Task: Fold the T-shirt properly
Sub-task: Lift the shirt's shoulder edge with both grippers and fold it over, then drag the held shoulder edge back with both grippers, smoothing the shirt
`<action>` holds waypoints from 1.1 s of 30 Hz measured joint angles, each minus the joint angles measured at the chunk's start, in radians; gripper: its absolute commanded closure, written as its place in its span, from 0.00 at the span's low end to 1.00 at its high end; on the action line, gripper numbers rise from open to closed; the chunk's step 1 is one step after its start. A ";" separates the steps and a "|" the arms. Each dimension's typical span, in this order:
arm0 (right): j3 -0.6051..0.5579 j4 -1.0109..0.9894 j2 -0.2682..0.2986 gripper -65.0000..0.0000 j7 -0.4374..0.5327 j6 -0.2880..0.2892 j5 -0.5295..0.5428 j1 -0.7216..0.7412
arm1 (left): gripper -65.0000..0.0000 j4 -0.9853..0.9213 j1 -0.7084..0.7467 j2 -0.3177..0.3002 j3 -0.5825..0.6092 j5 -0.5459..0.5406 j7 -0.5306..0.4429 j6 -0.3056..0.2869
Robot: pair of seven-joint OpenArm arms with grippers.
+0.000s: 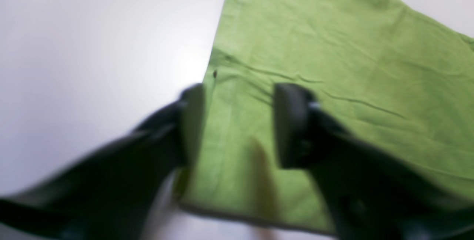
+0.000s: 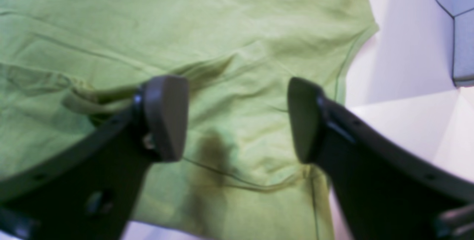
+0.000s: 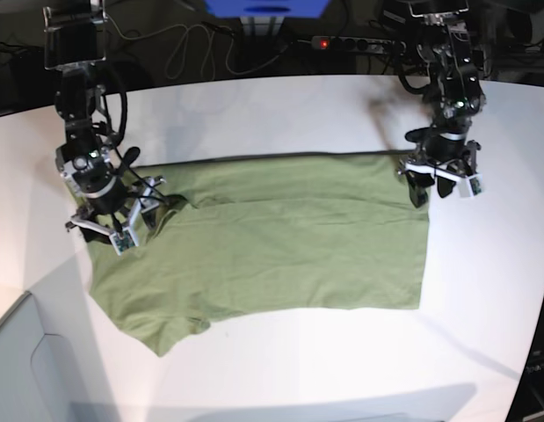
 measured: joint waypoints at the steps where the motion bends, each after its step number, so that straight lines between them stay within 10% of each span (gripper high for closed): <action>1: 0.000 0.002 0.001 0.27 0.000 0.000 0.000 -0.001 | 0.37 0.011 0.002 0.000 0.000 0.001 0.004 0.005; 33: 0.296 0.111 -0.002 0.27 0.002 0.000 0.005 -0.149 | 0.36 -0.103 0.074 0.029 -0.008 -0.008 -0.058 -0.008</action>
